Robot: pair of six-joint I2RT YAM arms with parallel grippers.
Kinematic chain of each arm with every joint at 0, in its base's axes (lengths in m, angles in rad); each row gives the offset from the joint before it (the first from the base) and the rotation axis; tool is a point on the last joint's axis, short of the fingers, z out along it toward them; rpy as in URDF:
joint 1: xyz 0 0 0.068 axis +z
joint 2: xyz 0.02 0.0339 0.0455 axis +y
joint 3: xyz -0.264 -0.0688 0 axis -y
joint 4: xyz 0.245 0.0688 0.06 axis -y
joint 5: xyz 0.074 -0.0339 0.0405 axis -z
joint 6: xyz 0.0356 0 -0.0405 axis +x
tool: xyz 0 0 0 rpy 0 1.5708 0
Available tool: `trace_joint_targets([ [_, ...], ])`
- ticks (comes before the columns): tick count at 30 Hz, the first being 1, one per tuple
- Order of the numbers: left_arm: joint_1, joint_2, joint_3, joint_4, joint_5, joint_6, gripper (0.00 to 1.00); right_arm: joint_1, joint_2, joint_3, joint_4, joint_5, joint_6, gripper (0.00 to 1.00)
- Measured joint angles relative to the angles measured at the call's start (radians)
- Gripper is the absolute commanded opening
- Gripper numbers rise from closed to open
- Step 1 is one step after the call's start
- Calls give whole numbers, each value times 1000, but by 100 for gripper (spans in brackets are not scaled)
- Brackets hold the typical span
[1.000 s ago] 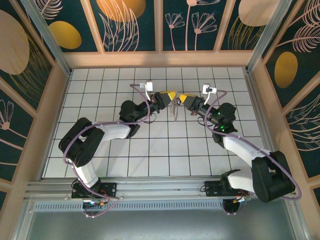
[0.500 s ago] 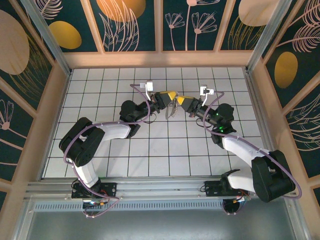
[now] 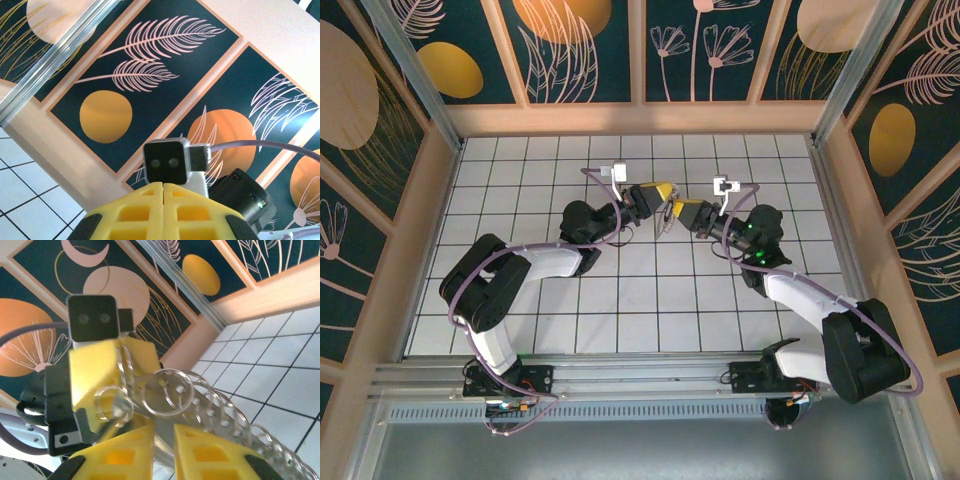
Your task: Put the keys on the keyring
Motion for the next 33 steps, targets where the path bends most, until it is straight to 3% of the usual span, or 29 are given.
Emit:
trace_joint_targets([
  [13, 0, 0, 1, 41, 0, -22, 0, -126, -200, -72, -124, -10, -9, 37],
  [15, 0, 0, 1, 45, 0, -26, 0, -132, -212, -72, -123, -6, -5, 43],
  [24, 0, 0, 1, 52, 0, -40, 0, -124, -130, -26, -33, 37, 71, 47],
  [33, 0, 0, 1, 52, 0, -40, 0, -14, -27, 80, 41, 70, 94, 46],
])
